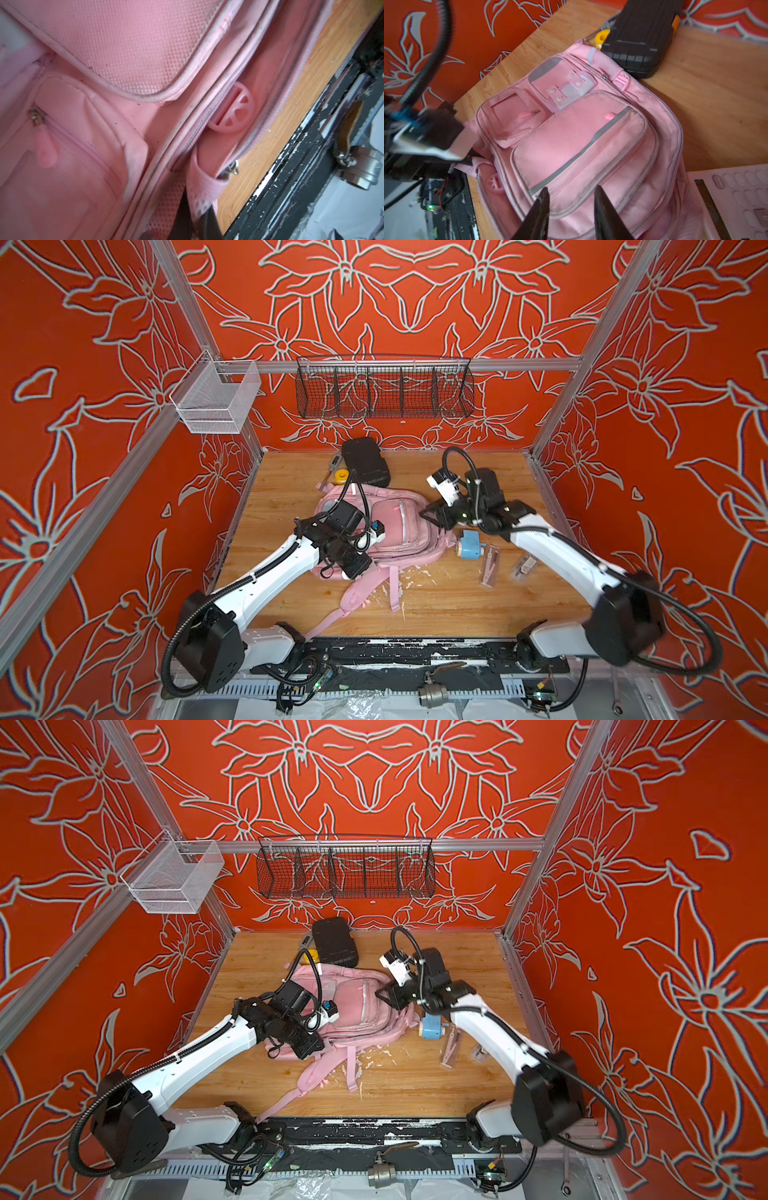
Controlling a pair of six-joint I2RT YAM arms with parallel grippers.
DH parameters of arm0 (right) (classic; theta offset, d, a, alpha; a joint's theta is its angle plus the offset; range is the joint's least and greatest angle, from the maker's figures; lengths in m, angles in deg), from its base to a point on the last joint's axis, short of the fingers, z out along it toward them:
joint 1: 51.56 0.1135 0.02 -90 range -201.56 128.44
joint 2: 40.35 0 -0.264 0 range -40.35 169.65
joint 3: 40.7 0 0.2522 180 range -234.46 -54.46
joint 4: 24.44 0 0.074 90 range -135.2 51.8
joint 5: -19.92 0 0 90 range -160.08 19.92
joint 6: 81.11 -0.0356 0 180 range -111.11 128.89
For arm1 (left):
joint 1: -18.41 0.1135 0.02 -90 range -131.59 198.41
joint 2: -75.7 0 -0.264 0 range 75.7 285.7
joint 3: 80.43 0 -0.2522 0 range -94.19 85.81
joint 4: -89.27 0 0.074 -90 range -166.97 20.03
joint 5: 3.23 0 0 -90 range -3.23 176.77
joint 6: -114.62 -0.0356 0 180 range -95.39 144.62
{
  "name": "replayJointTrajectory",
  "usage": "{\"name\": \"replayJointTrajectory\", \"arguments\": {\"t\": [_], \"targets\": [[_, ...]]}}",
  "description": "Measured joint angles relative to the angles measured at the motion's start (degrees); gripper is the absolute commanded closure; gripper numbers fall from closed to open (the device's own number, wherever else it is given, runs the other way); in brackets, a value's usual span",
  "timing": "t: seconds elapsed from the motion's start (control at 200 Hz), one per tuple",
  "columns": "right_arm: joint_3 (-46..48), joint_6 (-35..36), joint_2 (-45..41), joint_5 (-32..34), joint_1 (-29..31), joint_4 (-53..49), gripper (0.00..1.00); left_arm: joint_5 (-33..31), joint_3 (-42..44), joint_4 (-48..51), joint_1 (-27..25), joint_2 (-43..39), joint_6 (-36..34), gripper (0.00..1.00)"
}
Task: Pack the student bag
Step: 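Reach the right gripper to the zipper pull beside the left gripper and grasp it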
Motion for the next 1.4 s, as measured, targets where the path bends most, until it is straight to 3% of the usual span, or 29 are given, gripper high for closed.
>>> {"name": "replayJointTrajectory", "arguments": {"t": [0.145, 0.265, 0.435, 0.63, 0.866, 1.161, 1.401], "targets": [[14.93, 3.61, -13.77, 2.75, 6.32, 7.96, 0.71, 2.91, -3.26, 1.44, 0.0, 2.84, 2.05, 1.0], [21.7, 6.03, -18.88, 7.63, 12.68, 11.28, 0.72, 5.09, -4.48, 1.79, 0.02, 4.07, 3.08, 1.0], [23.02, 8.96, -16.48, 15.65, 24.2, 16.22, 0.73, 7.63, -4.85, 1.86, 0.02, 4.15, 3.72, 1.0], [23.02, 10.27, -7.37, 24.44, 31.34, 22.64, 0.73, 9.25, -4.85, 1.81, 0.02, 4.13, 4.09, 1.0], [22.99, 10.25, -3.45, 31.06, 33.24, 26.97, 0.71, 10.6, -4.85, 1.75, 0.02, 4.13, 4.85, 1.0], [21.22, 10.25, -0.15, 32.63, 34.07, 28.94, 0.71, 11.28, -4.85, 1.31, 0.07, 3.98, 5.18, 1.0], [20.46, 9.84, 0.85, 34.36, 34.34, 29.51, 0.8, 11.54, -4.85, 1.09, 0.2, 3.93, 5.18, 1.0]]}}
